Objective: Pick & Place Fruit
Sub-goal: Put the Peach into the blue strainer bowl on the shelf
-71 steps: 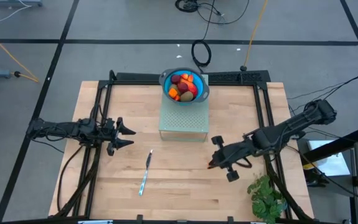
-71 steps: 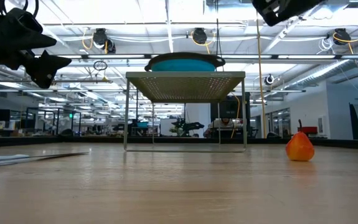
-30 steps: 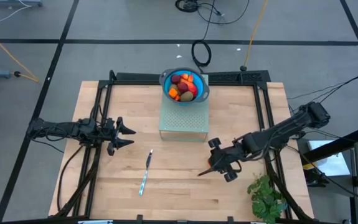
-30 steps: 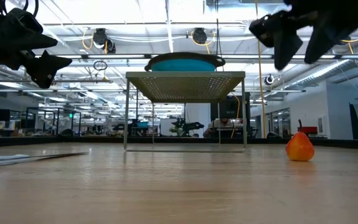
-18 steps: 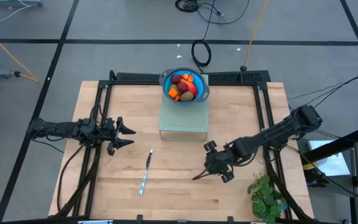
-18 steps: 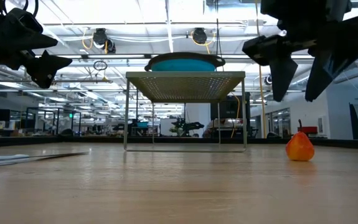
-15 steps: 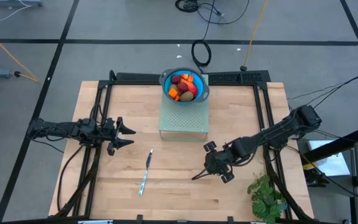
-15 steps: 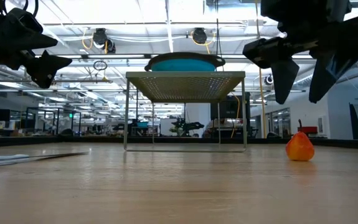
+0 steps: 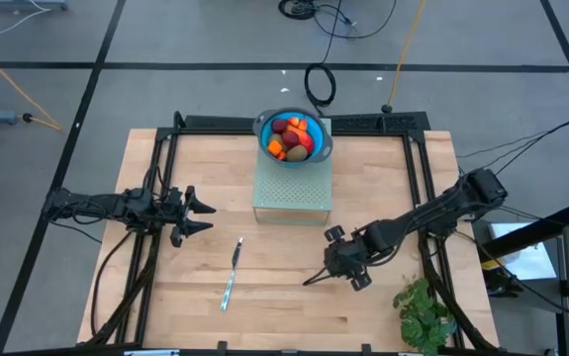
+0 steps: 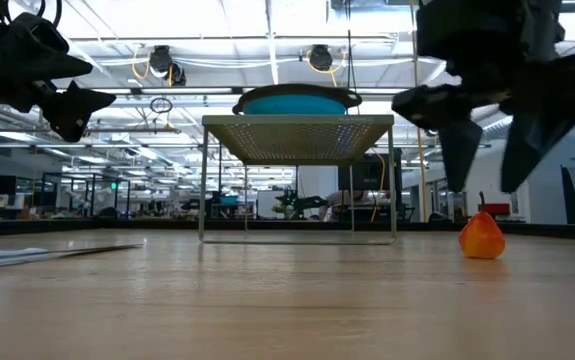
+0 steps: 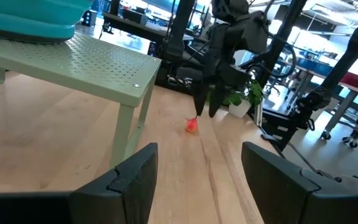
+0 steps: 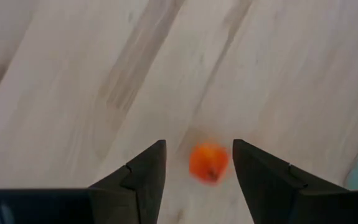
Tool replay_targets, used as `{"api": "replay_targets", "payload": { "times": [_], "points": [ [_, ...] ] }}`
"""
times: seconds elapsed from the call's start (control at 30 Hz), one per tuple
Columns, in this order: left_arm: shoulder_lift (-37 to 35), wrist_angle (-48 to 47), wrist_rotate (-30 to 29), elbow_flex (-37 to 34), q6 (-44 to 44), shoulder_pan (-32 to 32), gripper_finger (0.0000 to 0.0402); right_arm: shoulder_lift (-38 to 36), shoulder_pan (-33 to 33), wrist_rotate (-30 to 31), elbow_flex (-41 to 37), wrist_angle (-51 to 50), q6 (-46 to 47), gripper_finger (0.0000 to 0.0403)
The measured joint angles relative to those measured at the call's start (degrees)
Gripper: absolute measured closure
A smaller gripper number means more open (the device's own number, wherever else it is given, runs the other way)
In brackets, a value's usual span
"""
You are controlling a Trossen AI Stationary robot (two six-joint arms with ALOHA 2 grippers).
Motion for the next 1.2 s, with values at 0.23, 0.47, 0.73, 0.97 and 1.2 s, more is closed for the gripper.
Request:
{"api": "replay_targets", "payload": {
  "times": [0.23,0.47,0.73,0.97,1.2],
  "points": [
    [0.02,0.02,0.02,0.0,-0.2,0.0,0.0169,0.38,0.0,1.33,-2.82,4.77,-0.89,0.0222],
    [0.02,0.04,0.03,0.0,-0.05,0.0,0.0169,0.31,-0.38,1.83,-4.5,6.68,-1.04,0.0222],
    [0.02,0.05,0.04,0.0,0.05,0.0,0.0169,0.34,-1.54,1.83,-7.92,10.73,-1.48,0.0222],
    [0.02,0.04,0.04,0.0,0.13,0.0,0.0169,0.36,-2.9,1.64,-10.39,15.0,-1.49,0.0222],
    [0.02,0.04,0.04,0.0,0.39,0.0,0.0169,0.35,-3.04,1.41,-13.12,16.69,-1.47,0.0222]
  ]
}}
